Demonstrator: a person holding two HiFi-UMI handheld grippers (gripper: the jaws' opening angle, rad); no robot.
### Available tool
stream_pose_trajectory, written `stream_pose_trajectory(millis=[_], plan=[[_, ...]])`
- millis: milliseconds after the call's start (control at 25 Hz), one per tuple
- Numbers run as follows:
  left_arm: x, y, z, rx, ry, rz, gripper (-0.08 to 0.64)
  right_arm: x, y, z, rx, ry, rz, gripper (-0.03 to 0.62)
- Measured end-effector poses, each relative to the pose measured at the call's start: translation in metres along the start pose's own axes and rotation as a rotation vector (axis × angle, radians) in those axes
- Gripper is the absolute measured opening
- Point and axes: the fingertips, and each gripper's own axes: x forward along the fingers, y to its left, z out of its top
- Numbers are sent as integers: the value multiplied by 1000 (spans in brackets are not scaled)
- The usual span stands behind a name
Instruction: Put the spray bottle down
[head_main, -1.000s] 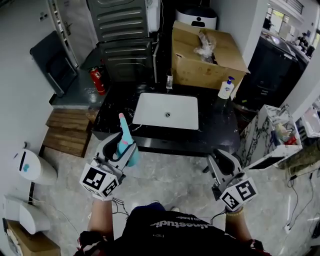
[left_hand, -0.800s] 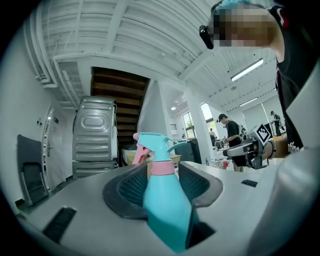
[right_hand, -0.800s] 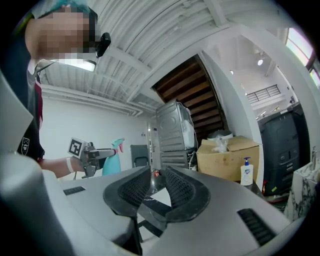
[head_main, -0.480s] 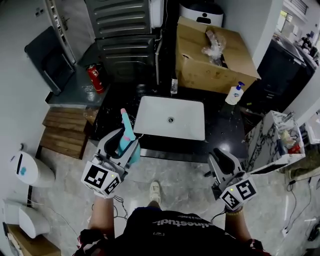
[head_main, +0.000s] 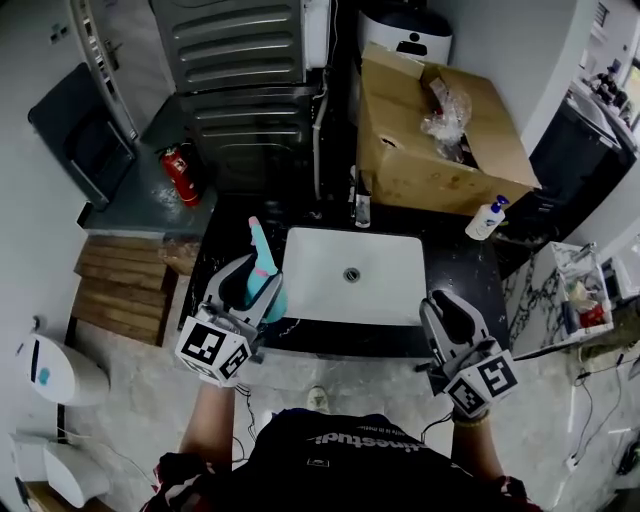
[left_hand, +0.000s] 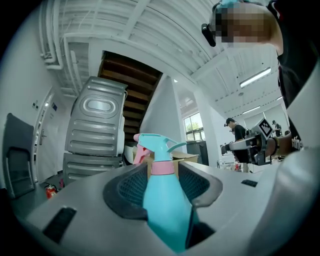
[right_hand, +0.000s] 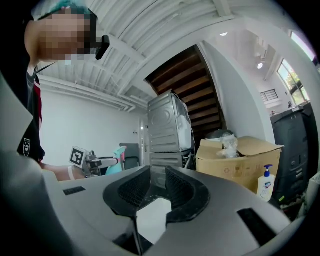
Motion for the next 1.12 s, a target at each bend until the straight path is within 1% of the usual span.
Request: stream_pose_trajectory(millis=[120,240,360,440,600,720,840,960,1120], plan=[[23,26,-19,-7,4,4,204,22,-11,0,-3,-3,-20,109],[43,47,-46,-19,16,17,204,40,-18,-3,24,-1,-17,109],[57,71,-78,-79,8,62,204,53,-30,-13,21,31,-12,109],[65,85,-102,-95,16,103,204,59,-39,-19,11,57,-5,109],[77,102,-148,-55,82,170,204,68,-56,-25,15,85,16,109],[81,115,-171,-46,115,214,204,72,-65,-27,22,94,28,109],[86,126,-190,-54,136,247,204,74,-72,-34,24,109,39,109],[90,132,-207,-53,173,261,204,75,-76,-41,35,126,49,109],[90,132,-213,-37,194,269,204,77,-81,-42,42,125,56,109]])
